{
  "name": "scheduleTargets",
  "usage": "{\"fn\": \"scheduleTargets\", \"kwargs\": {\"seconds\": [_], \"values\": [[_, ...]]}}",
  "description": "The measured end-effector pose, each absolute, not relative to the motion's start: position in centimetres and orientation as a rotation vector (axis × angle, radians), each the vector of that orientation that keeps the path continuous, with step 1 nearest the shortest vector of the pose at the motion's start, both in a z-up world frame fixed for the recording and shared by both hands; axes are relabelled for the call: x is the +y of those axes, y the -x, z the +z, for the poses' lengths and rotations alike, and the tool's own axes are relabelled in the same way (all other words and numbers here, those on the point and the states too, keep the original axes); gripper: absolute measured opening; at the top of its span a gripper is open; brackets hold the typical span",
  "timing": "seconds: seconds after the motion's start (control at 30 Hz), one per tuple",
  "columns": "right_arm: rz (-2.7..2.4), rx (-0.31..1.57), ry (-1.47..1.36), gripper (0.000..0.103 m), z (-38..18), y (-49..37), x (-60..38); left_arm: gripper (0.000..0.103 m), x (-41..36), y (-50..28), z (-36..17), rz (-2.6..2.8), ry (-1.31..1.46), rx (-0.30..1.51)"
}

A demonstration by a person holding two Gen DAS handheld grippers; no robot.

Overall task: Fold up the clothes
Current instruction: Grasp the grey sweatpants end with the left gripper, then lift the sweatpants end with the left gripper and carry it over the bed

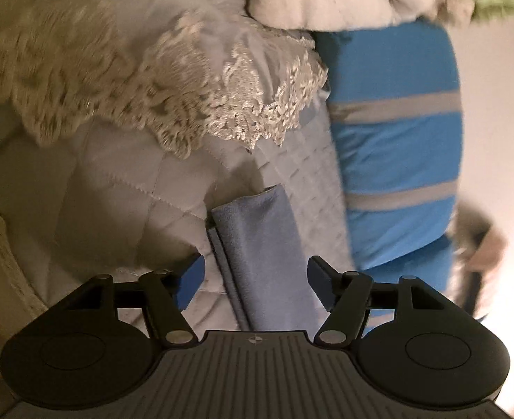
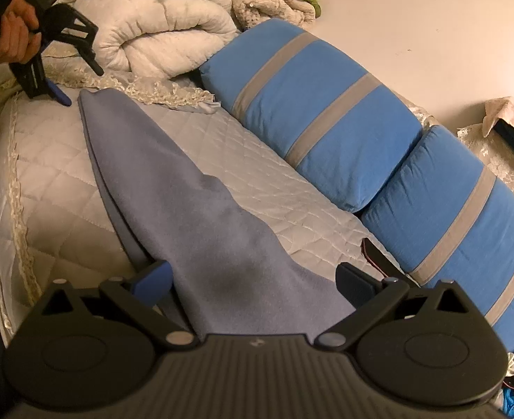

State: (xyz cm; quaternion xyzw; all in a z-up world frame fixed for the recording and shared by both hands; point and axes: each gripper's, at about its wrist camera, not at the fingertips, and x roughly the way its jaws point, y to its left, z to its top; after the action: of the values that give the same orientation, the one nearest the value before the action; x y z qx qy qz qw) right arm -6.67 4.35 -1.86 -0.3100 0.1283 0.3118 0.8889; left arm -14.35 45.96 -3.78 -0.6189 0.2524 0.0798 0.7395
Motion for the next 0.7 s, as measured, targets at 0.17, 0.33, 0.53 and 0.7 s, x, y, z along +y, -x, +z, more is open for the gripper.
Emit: {"fn": "scheduleTargets", "kwargs": {"seconds": [0.17,0.33,0.53,0.7], "values": [[0.665,0.241,0.600,0.103,-1.2,6.8,3.9,0.064,45.8,14.4,-5.2,0.133,1.409,0.460],[0.714,0.225,0.558,0.103,-0.6,7.3,3.6,0.051,45.2,13.0,-4.4,0.167,1.348,0.463],[0.710,0.225,0.601,0.103,-1.1,7.7,3.8,0.004,43.4,11.4,-0.2,0.262,1.048,0.579],[0.672,0.270,0.553,0.103,-0.5,6.8,3.0,0.004,38.7,10.1,8.0,0.211,0.700,0.544]]}}
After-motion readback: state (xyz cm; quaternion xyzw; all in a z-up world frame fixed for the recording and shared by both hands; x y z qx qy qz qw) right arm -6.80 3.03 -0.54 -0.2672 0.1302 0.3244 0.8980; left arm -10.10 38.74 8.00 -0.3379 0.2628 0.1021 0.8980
